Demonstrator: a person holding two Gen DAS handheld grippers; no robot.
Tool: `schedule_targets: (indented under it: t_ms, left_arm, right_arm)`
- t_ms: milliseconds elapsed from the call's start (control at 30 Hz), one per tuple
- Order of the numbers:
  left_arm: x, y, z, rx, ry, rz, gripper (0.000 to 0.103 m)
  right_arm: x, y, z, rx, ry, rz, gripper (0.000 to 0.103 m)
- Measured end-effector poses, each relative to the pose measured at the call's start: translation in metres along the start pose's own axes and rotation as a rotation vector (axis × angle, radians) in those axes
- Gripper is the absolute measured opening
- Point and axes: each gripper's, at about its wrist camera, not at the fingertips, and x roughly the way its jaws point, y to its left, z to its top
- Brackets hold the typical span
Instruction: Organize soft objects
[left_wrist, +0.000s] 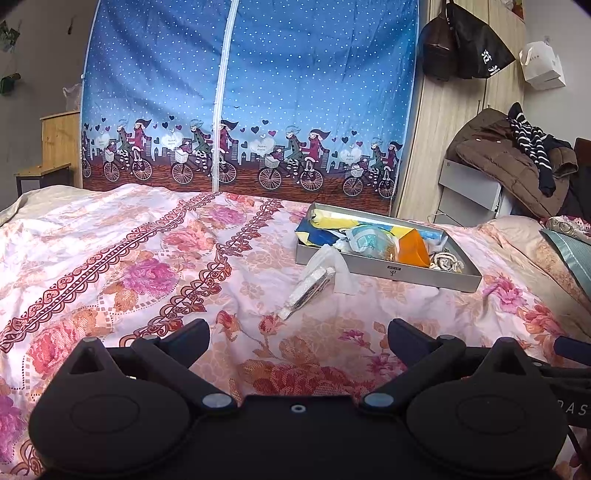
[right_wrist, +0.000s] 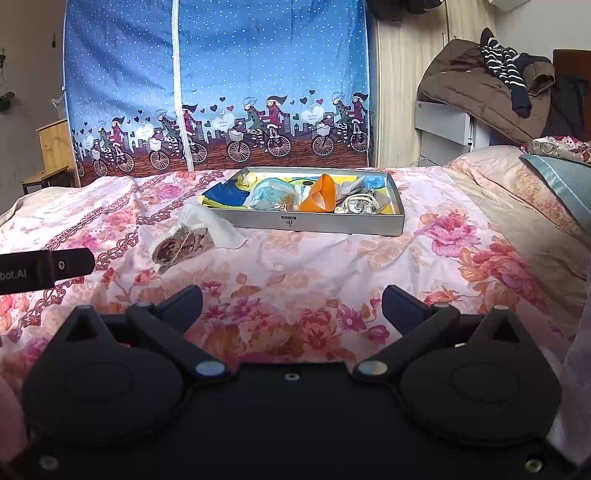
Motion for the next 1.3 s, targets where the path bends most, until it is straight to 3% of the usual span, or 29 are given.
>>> schedule_targets:
  t_ms: [800, 1100, 1300]
  left_arm:
    - [0.020, 0.008, 0.001, -0.035, -0.023, 0.065, 0.102]
    - [0.051, 0.012, 0.002, -0.105, -0.016, 0.103, 0.102]
    - [0.099, 0.008, 0.003, -0.097, -0.012, 0.112, 0.102]
  right_arm:
    - [0.012, 0.004, 0.002, -0.072, 0.018, 0.039, 0.103]
    - [0.027, 0.016, 0.004, -0.199, 0.015, 0.044, 0.103]
    - [0.056, 0.015, 0.011, -0.224, 0.055, 0.064, 0.103]
